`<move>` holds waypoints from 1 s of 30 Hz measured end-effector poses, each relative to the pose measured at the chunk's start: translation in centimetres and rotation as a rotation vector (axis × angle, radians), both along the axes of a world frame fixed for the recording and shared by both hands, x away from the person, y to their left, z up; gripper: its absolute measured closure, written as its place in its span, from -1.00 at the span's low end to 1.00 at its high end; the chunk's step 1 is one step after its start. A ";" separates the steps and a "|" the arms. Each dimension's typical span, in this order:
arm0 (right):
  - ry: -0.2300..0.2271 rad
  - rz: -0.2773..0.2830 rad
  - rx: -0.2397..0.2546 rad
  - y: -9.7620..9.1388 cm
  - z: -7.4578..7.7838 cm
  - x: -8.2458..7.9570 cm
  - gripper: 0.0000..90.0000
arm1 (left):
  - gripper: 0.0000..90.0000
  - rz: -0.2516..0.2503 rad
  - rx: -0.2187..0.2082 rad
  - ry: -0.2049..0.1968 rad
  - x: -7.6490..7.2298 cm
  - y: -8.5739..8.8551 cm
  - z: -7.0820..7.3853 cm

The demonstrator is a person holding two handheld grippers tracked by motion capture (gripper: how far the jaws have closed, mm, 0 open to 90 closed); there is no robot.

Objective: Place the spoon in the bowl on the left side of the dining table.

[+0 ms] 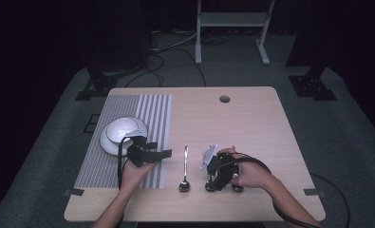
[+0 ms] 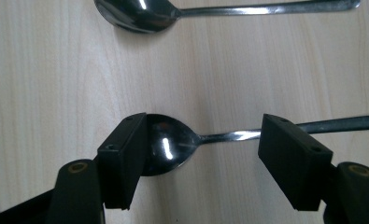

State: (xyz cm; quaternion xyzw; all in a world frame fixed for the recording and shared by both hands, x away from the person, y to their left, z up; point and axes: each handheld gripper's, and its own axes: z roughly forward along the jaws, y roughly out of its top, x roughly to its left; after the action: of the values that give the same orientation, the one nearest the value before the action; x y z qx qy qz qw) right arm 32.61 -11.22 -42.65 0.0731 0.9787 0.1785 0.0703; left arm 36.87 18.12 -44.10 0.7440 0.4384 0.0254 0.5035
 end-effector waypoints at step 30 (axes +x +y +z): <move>-0.138 0.058 -0.127 1.3 -1.7 -1.7 -0.26 | -0.79 -0.058 -0.003 0.033 0.0 -1.4 -0.4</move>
State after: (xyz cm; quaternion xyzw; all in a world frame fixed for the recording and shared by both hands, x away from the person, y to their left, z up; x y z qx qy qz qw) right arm 30.92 -9.94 -44.33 0.0276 0.9826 0.1227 0.1366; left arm 36.83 16.74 -44.48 0.7558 0.4253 -0.0023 0.4979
